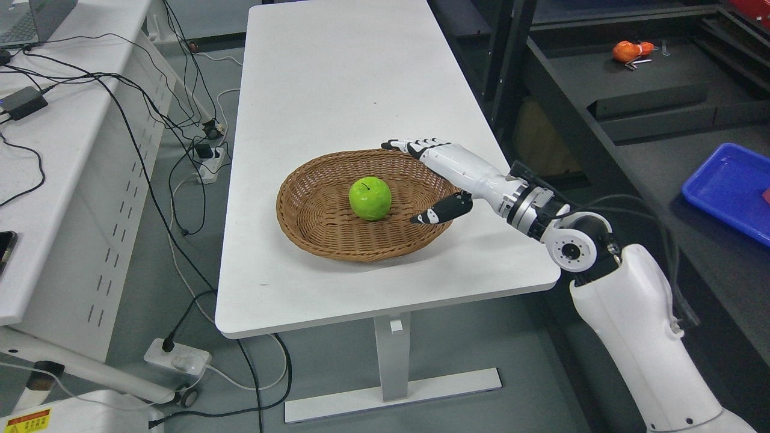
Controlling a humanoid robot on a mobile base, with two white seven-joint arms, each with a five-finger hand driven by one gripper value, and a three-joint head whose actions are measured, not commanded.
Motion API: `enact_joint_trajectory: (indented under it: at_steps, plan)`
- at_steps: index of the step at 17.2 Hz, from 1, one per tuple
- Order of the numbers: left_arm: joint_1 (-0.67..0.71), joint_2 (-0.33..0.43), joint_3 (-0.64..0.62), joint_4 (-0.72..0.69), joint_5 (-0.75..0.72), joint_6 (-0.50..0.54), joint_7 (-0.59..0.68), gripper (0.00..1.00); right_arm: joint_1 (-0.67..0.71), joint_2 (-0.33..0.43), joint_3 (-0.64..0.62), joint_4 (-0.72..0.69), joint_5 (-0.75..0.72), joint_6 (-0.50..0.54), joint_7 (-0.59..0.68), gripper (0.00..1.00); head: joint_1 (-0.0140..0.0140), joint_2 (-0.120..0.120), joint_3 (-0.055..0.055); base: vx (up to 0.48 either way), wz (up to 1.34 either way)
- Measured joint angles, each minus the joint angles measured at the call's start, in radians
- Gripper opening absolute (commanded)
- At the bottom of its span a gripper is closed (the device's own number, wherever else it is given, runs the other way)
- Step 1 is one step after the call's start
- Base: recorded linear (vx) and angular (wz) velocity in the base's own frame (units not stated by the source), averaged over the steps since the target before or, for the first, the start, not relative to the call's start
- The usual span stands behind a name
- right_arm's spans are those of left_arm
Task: Place green apple on left shelf middle layer
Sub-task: 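Reach the right hand over the wicker basket toward the green apple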
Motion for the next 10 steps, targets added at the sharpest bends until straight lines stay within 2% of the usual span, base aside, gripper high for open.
enact_joint_trajectory:
  at_steps: [5,10]
  plan:
    - [0.0,0.0,0.0,0.0,0.0,0.001,0.0,1.0,-0.092,0.03,0.051,0.129,0.015,0.086,0.035,1.0,0.0,0.0,0.0,0.0,0.0]
    - [0.0,0.0,0.0,0.0,0.0,0.001,0.0,1.0,-0.148,0.06,0.091,0.233,0.027,0.124,0.061,1.0,0.0,0.0,0.0,0.0,0.0]
